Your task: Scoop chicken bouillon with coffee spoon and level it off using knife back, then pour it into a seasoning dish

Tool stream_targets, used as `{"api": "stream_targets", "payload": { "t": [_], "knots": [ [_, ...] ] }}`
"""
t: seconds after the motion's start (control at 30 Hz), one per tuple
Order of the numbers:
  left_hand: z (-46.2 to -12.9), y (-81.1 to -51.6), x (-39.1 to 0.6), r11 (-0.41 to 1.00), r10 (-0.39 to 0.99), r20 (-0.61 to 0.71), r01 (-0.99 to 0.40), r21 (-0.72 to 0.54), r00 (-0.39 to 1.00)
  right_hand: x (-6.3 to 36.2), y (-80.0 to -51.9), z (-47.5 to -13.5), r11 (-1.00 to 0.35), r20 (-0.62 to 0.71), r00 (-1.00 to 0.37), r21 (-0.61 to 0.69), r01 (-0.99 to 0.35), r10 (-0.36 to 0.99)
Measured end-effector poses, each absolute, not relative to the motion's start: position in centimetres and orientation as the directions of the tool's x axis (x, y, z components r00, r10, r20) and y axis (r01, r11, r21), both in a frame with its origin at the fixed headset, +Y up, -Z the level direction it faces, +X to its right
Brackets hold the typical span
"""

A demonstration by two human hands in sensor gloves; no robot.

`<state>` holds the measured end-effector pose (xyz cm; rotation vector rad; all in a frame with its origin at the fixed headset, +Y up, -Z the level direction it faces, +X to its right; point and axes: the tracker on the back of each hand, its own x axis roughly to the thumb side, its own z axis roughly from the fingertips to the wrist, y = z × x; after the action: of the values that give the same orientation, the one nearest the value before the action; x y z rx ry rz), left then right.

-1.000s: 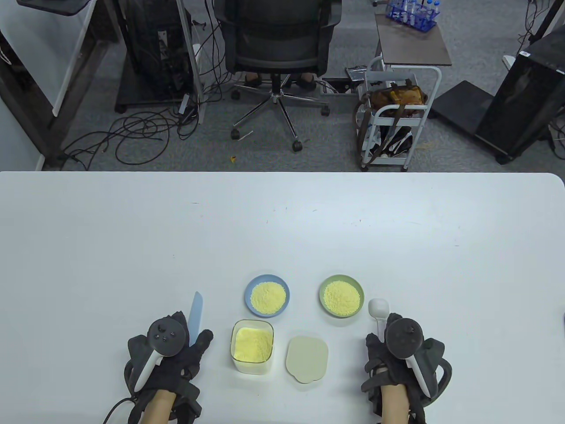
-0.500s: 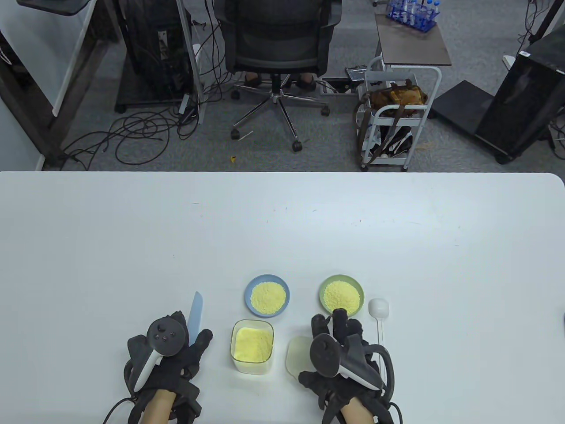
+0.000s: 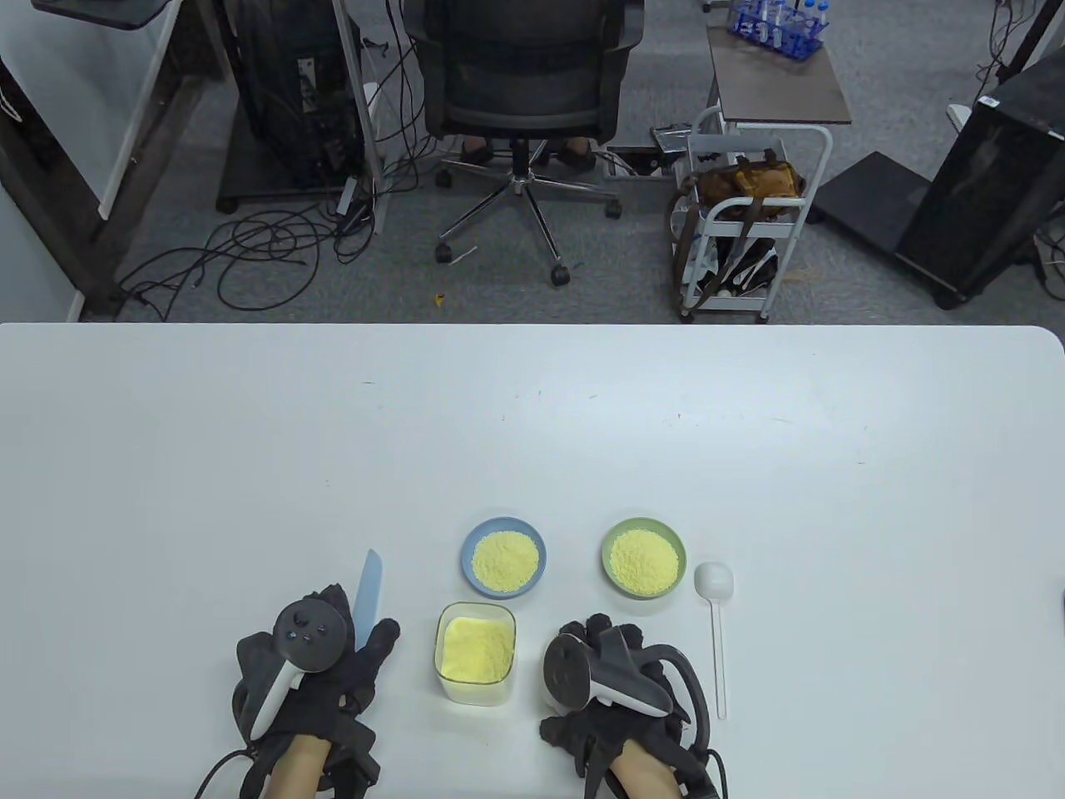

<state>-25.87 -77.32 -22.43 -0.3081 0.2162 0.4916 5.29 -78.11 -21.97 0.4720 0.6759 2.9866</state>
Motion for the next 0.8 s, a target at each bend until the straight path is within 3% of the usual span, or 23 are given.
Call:
{"api": "stream_targets", "payload": {
  "t": [0.33,0.47,0.6,0.8],
  "knots": [
    [-22.4,-77.3,-25.9,0.842,0.424,-0.277,-0.488,-0.232,0.862,6.1,-78.0,-22.5,-0.925,0.301,-0.93,0.368,-0.091,0.212],
    [-22.4,-77.3,-26.0,0.837,0.432,-0.278,-0.497,-0.23,0.858,6.3,-75.8,-22.4,-0.965,0.32,-0.933,0.246,-0.087,0.166],
    [-22.4,-77.3,-26.0,0.835,0.439,-0.275,-0.501,-0.227,0.855,5.5,-72.2,-22.5,-0.981,0.356,-0.915,0.105,-0.163,0.19],
    [-22.4,-77.3,-26.0,0.836,0.438,-0.27,-0.499,-0.229,0.857,1.6,-69.3,-22.7,-0.962,0.482,-0.833,0.097,-0.257,0.271]
  ]
}}
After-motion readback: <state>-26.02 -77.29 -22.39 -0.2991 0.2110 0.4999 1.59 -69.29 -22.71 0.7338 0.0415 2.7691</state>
